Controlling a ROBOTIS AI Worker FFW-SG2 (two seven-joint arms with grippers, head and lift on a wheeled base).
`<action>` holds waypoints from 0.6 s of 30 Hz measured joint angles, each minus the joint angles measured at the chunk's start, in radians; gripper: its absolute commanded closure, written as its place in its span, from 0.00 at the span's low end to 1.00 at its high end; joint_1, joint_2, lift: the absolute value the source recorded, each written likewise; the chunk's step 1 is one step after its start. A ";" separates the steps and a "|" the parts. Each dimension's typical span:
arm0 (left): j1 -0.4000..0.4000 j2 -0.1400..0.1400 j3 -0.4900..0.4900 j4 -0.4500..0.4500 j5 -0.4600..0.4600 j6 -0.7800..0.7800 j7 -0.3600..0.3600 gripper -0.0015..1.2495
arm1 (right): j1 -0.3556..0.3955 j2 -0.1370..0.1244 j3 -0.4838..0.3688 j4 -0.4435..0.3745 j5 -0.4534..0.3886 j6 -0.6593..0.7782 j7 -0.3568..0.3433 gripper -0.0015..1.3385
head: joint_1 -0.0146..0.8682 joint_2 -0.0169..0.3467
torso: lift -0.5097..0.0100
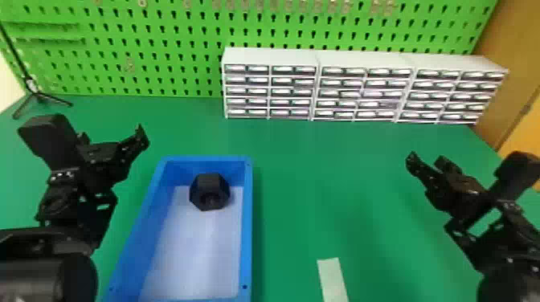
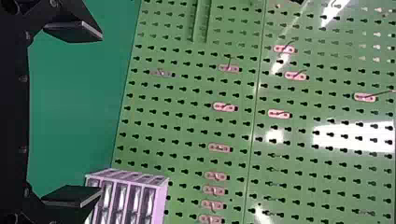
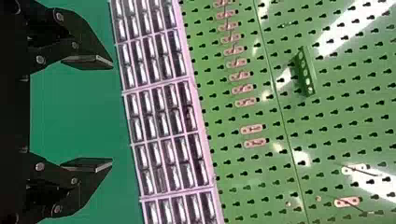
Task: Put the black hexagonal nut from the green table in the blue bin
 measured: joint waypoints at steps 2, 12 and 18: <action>0.000 0.000 0.000 0.000 0.004 0.000 -0.004 0.10 | -0.004 -0.010 0.011 0.008 -0.011 0.000 0.000 0.39 | 0.80 0.07 | 0.79; -0.002 0.000 -0.004 0.000 0.008 0.001 -0.014 0.10 | -0.014 -0.042 0.035 0.021 -0.026 0.003 0.000 0.39 | 0.80 0.07 | 0.79; -0.002 0.000 -0.008 0.000 0.006 0.001 -0.014 0.10 | -0.015 -0.040 0.032 0.021 -0.024 0.003 0.000 0.39 | 0.80 0.07 | 0.79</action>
